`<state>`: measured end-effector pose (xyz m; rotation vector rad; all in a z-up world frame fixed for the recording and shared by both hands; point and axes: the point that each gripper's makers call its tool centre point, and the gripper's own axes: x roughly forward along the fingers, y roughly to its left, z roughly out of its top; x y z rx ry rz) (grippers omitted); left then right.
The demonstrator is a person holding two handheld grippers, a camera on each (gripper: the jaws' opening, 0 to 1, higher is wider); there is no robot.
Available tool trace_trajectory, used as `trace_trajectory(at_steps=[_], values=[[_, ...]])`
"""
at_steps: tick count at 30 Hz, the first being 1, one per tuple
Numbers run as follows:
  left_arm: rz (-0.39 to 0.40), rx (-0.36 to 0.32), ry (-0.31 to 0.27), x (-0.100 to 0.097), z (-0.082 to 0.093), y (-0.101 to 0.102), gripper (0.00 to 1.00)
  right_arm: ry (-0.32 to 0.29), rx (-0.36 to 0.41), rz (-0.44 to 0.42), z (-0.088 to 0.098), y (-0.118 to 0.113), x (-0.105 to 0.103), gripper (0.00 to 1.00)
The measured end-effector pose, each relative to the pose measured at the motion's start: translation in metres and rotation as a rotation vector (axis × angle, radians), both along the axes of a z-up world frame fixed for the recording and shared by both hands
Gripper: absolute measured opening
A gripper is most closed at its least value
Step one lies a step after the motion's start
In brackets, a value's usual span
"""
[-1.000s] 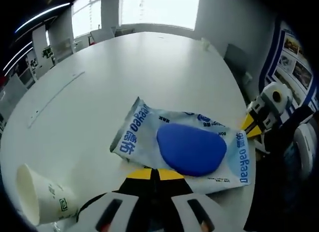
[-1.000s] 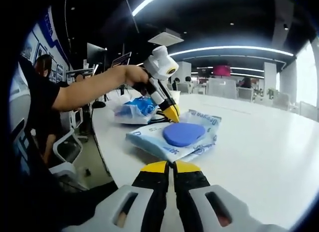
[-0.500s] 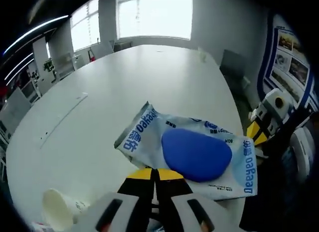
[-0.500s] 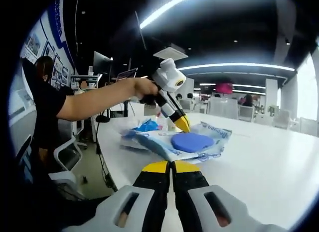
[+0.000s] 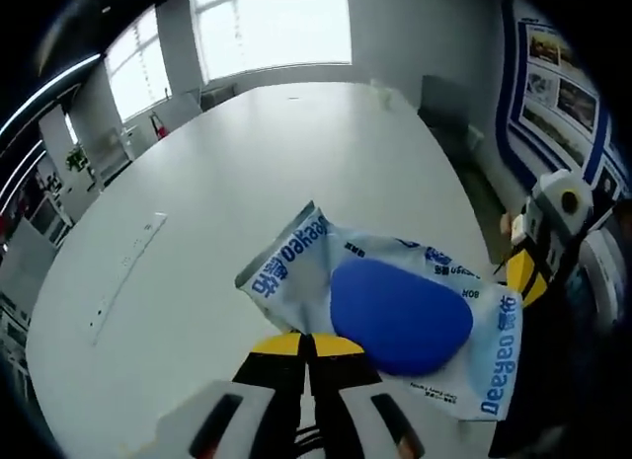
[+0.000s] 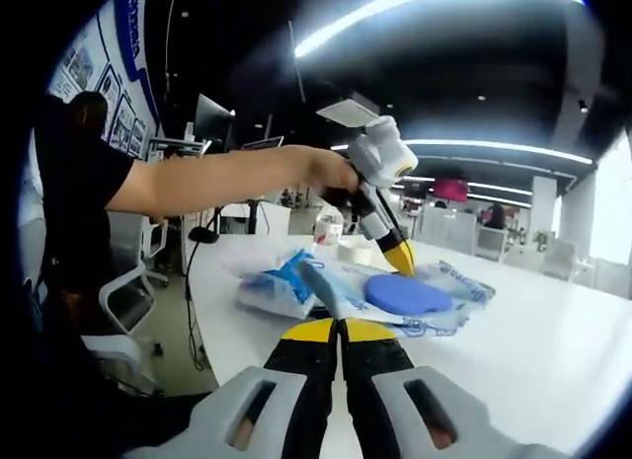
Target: Arrange the tabletop items into an orderly group along one side of the table until the central work area is clear of visible clutter.
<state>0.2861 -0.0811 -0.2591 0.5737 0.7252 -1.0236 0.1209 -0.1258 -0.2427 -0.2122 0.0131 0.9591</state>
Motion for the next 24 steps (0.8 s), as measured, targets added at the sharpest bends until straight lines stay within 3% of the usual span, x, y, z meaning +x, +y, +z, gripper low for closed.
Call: trace_trajectory(at_steps=[6, 12, 24], values=[[-0.022, 0.033, 0.035, 0.016, -0.014, -0.009, 0.0, -0.03, -0.032, -0.033, -0.003, 0.011, 0.012, 0.0], [-0.058, 0.064, 0.029, 0.029, -0.018, -0.018, 0.0, -0.041, -0.053, -0.03, -0.005, 0.025, 0.021, 0.0], [-0.188, 0.185, -0.043, 0.047, -0.015, -0.033, 0.0, -0.116, -0.101, -0.048, 0.007, 0.058, 0.044, 0.0]])
